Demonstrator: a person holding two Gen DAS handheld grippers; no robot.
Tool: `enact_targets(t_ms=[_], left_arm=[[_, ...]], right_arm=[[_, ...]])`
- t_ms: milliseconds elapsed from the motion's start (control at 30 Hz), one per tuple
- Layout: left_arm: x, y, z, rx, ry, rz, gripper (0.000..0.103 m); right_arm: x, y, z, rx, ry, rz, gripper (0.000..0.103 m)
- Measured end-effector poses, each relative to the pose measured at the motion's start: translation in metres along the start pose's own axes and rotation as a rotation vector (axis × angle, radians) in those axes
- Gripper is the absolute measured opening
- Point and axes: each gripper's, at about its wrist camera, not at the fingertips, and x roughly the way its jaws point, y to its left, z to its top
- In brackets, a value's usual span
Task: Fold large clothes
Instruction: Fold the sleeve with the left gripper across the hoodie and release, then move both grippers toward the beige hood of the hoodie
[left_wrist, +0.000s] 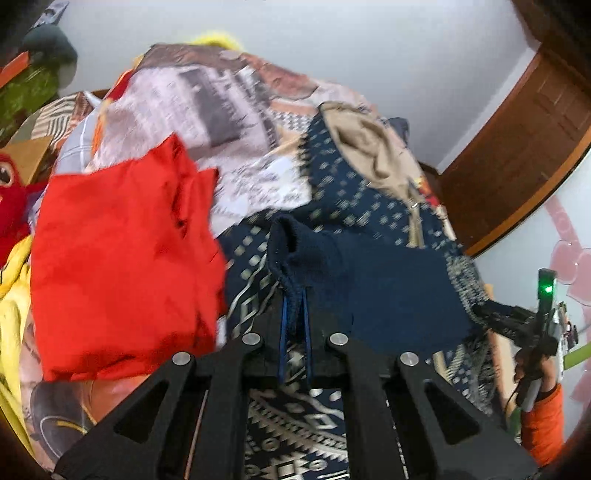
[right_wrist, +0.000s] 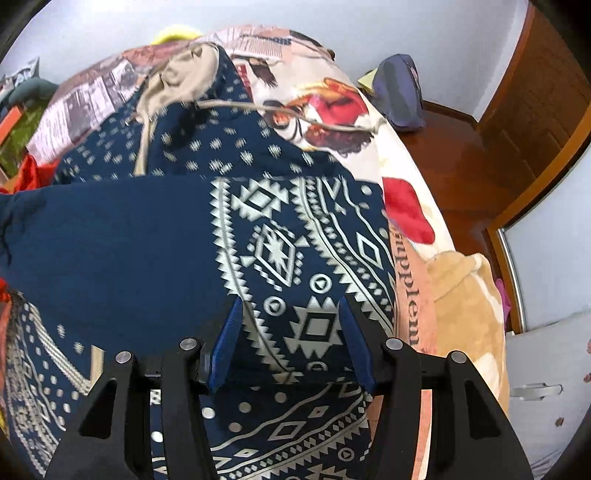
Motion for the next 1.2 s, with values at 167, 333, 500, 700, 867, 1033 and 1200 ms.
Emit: enact_targets(t_ms=[167, 333, 500, 700, 867, 1033, 1200], left_arm=[[0.021, 0.001, -0.023, 0.101, 0.067, 0.141, 0.008], [0.029, -0.002, -0.048, 0.242, 0.077, 0.3, 0.008], [0.02, -0.001, -0.052, 0.24, 0.094, 0.277, 0.011], [-0.012, -0.031, -0.025, 0.282, -0.004, 0.252, 0.041], [-0.029, -0.065, 0.009, 0.347, -0.08, 0.21, 0.051], [-0.029, -0.092, 0.051, 0.34, -0.119, 0.152, 0.062], [-0.007, -0.101, 0.084, 0.311, -0.105, 0.124, 0.062]], right_arm=[[0.002, -0.004, -0.008, -0.012, 0.013, -0.019, 0.05], [-0.005, -0.013, -0.019, 0.011, 0.013, -0.029, 0.05], [-0.024, -0.01, -0.031, -0.012, 0.003, -0.047, 0.05], [-0.068, -0.011, -0.018, -0.037, -0.091, -0.059, 0.05], [-0.106, -0.01, 0.014, -0.045, -0.209, -0.057, 0.059], [-0.128, 0.001, 0.048, -0.049, -0.306, -0.029, 0.06], [-0.125, 0.019, 0.076, -0.03, -0.356, 0.041, 0.062]])
